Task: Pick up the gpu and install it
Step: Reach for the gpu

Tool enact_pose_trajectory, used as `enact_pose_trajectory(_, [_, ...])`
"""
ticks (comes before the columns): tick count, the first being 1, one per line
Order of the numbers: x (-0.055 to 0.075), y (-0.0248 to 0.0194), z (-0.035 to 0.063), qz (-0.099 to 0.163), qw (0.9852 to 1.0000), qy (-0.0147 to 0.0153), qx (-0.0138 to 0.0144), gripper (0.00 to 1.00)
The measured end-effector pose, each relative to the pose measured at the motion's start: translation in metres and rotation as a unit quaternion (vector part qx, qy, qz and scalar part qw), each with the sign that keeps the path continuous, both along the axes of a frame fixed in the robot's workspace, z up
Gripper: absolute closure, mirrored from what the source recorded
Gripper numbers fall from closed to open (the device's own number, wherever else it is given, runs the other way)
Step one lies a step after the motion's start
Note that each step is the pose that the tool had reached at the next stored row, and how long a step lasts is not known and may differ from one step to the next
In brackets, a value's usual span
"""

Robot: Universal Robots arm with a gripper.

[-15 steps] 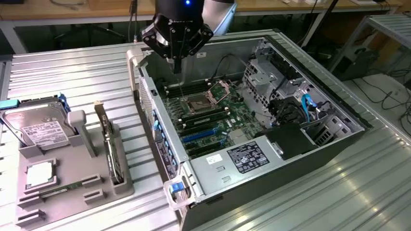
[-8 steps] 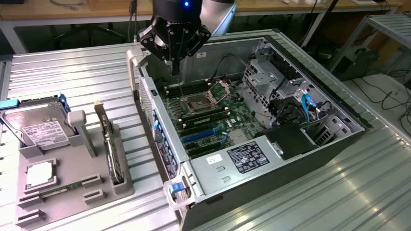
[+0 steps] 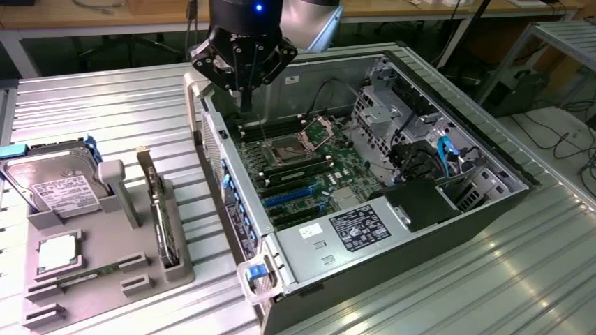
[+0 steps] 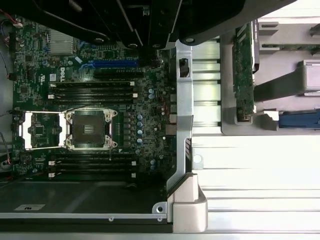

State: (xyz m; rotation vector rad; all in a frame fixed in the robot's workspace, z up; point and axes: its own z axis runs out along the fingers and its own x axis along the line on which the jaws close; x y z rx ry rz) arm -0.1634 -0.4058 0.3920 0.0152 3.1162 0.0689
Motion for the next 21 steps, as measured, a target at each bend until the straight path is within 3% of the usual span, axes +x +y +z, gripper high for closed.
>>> enact_pose_trajectory(21, [-0.027, -0.0029, -0.0011, 0.004, 1.0, 0.0002, 0.0, 0.89])
